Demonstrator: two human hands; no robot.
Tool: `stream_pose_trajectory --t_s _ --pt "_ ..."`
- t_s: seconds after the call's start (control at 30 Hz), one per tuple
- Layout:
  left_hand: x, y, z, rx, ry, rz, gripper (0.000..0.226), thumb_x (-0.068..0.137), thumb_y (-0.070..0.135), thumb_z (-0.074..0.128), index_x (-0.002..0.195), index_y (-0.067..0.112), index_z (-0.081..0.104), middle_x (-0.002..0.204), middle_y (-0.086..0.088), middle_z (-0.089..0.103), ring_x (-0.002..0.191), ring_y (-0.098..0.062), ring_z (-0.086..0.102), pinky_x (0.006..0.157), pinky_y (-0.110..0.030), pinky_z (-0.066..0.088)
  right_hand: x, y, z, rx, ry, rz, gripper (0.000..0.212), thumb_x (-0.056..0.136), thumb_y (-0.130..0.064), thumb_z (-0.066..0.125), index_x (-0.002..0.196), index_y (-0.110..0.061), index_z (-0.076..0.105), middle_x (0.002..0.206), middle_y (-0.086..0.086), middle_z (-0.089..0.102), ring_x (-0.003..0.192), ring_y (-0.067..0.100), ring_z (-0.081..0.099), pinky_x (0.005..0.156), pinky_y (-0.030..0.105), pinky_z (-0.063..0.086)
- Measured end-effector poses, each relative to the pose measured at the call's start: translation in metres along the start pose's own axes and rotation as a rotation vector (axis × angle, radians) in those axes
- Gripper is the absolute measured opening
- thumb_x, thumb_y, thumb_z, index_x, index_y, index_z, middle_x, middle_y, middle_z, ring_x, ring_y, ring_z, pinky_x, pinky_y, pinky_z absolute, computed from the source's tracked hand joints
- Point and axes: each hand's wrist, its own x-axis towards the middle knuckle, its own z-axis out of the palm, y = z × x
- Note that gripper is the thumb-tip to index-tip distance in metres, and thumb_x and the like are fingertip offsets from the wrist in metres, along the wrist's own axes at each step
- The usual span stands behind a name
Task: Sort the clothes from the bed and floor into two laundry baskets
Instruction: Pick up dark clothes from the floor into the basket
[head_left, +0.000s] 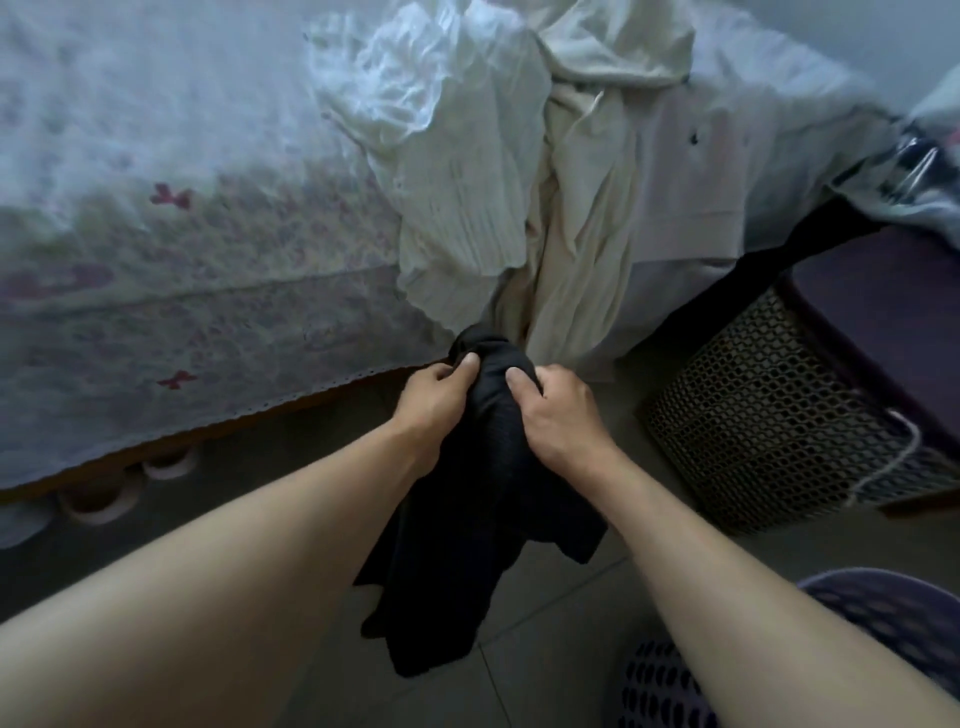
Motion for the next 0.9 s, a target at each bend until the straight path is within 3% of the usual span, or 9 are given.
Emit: stream_pose_trajectory --t_s 0.1,0.3,0.53,0.7,0.77,0.9 --pt "-0.039 0.047 0.006 -0.007 -0.101 -0.052 0.05 0.083 0.052 0.063 0.106 0.008 0.069 0.103 -0.007 0.072 0.094 -0.023 0.068 0.088 -0.032 0.054 -0.013 -0.032 -0.049 0.039 0.032 0.026 0.043 0.098 -0.031 0.044 0.081 0.005 0.059 0.093 0.018 0.062 0.089 0.029 0.057 0.07 0.027 0.033" --pt "-0.119 0.137 0.02 0.031 -0.232 -0.082 0.048 0.076 0.05 0.07 0.093 0.005 0.071 0.081 -0.005 0.073 0.068 -0.017 0.069 0.059 -0.023 0.054 -0.048 -0.089 -0.147 0.026 0.094 0.04 0.041 0.097 -0.03 0.047 0.061 -0.011 0.044 0.082 0.012 0.054 0.08 0.022 0.049 0.06 0.025 0.021" --pt "-0.208 0.23 0.046 0.259 -0.392 -0.029 0.058 0.06 0.053 0.08 0.093 0.006 0.073 0.092 -0.011 0.075 0.086 -0.026 0.072 0.086 -0.038 0.057 -0.098 -0.146 -0.262 0.046 0.158 0.122 0.042 0.097 -0.034 0.046 0.058 -0.017 0.044 0.073 0.003 0.052 0.079 0.019 0.048 0.062 0.024 0.024" --pt "-0.249 0.272 0.068 0.35 -0.518 0.041 0.042 0.066 0.01 0.084 0.105 0.004 0.07 0.098 -0.015 0.074 0.091 -0.03 0.071 0.09 -0.043 0.055 -0.135 -0.166 -0.322 0.037 0.263 0.161 0.049 0.097 -0.031 0.046 0.052 -0.017 0.035 0.061 -0.003 0.044 0.072 0.02 0.047 0.063 0.025 0.025" --pt "-0.267 0.284 0.083 0.401 -0.563 0.114 0.038 0.072 0.003 0.079 0.108 0.002 0.068 0.094 -0.012 0.073 0.084 -0.027 0.07 0.083 -0.035 0.058 -0.152 -0.169 -0.343 0.023 0.319 0.194 0.05 0.096 -0.032 0.047 0.051 -0.017 0.033 0.058 -0.003 0.042 0.069 0.02 0.045 0.063 0.027 0.026" --pt "-0.307 0.303 0.116 0.454 -0.671 0.221 0.027 0.077 -0.001 0.073 0.101 0.009 0.066 0.074 0.0 0.065 0.056 -0.007 0.064 0.05 -0.012 0.052 -0.19 -0.169 -0.384 0.005 0.477 0.273 0.052 0.092 -0.034 0.054 0.051 -0.014 0.029 0.052 -0.002 0.036 0.054 0.017 0.037 0.05 0.03 0.026"
